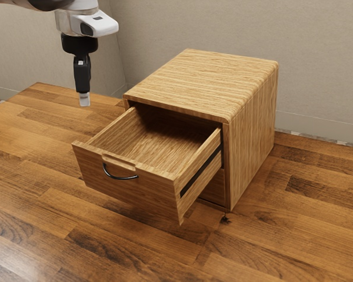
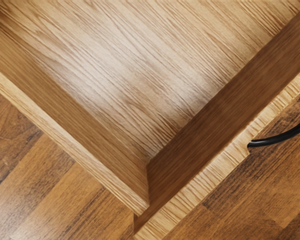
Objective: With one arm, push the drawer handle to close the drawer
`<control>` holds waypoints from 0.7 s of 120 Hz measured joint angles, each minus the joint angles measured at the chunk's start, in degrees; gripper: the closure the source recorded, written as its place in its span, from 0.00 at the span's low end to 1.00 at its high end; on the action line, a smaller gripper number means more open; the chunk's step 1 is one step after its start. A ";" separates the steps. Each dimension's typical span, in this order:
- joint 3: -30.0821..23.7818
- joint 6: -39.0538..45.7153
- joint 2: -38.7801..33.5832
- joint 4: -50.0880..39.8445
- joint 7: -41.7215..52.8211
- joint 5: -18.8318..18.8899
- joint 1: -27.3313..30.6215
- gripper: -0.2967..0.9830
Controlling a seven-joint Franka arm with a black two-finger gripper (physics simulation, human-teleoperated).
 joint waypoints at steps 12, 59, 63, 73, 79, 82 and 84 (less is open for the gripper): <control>0.17 0.03 0.64 -0.01 0.52 -1.94 -0.20 0.23; -3.18 -8.29 -12.05 6.77 -6.64 -5.55 3.78 0.28; -2.84 -9.45 -15.91 1.72 -8.42 -5.81 4.71 0.34; -0.26 -9.67 -27.17 -13.97 -12.60 -7.06 6.44 0.51; 0.32 -8.07 -32.00 -23.45 -15.14 -8.24 7.39 0.59; 0.28 -6.98 -33.16 -27.13 -16.43 -8.92 8.02 0.63; -0.36 -6.18 -33.62 -29.23 -17.32 -9.54 9.02 0.65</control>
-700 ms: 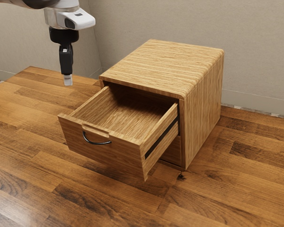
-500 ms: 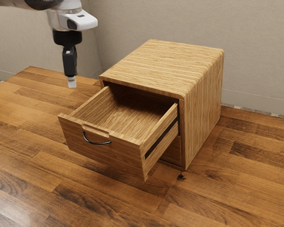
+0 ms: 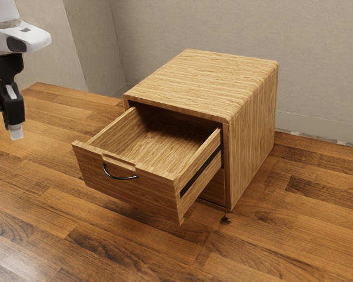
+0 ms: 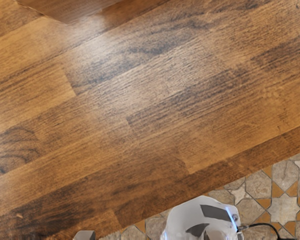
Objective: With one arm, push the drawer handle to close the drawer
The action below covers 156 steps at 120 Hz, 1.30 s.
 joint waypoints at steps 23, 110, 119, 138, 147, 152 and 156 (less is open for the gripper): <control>-0.86 7.83 0.14 -11.66 -13.07 -5.21 -4.93 0.78; 3.37 27.84 0.08 -23.12 -48.79 -11.14 -22.91 0.84; 2.99 29.83 0.05 -22.75 -49.89 -10.08 -22.83 0.85; 3.11 32.97 0.41 -22.61 -49.98 -7.95 -21.67 0.85; 3.14 33.88 0.69 -22.60 -49.47 -6.83 -21.13 0.85; 3.13 34.26 0.81 -22.60 -49.14 -5.91 -21.09 0.85; 3.12 34.52 0.88 -22.60 -48.98 -5.43 -21.11 0.85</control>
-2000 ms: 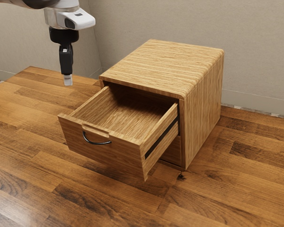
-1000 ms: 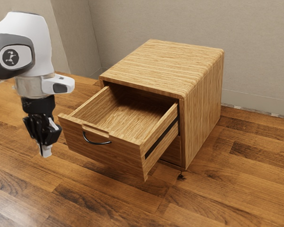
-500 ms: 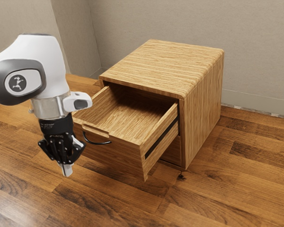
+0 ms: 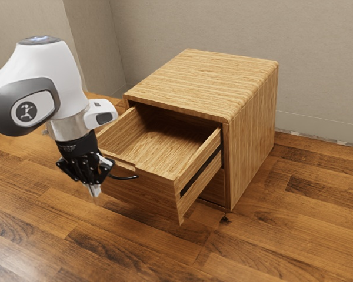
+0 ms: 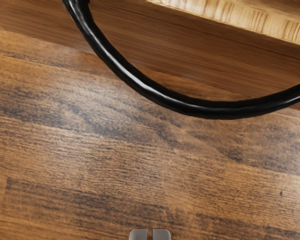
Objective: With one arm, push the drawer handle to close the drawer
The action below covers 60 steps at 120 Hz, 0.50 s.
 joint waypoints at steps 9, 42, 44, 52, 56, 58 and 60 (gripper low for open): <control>-0.07 0.46 0.68 0.01 -0.02 0.78 -0.55 0.85; -0.19 2.12 4.79 3.15 1.31 1.61 -0.75 0.85; -0.21 2.20 5.00 3.18 1.41 1.62 -0.75 0.85; -0.28 2.49 5.92 3.38 1.83 1.66 -0.76 0.85; -0.34 2.66 6.52 3.69 2.09 1.68 -0.76 0.85; -0.37 2.73 6.80 3.89 2.22 1.70 -0.76 0.85; -0.43 2.79 7.03 4.07 2.35 1.70 -0.73 0.85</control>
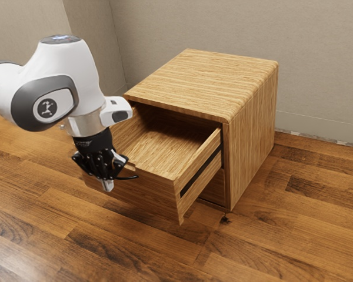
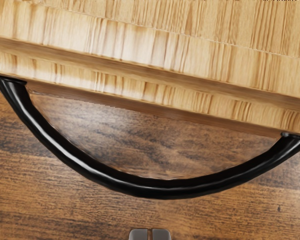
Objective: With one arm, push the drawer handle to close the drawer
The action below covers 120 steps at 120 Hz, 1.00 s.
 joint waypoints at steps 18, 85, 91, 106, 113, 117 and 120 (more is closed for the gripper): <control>-0.38 0.40 1.79 1.60 1.00 0.07 0.06 0.85; -1.16 0.75 9.22 7.57 3.88 1.06 1.67 0.85; -1.15 0.76 10.23 8.72 4.11 1.65 1.91 0.84; -1.15 0.77 12.02 10.65 4.58 2.58 2.31 0.85; -1.15 0.77 12.80 11.46 4.77 2.78 2.35 0.85; -1.15 0.77 13.28 11.75 4.87 2.86 2.34 0.85; -1.18 0.77 13.76 12.06 4.94 2.90 2.34 0.85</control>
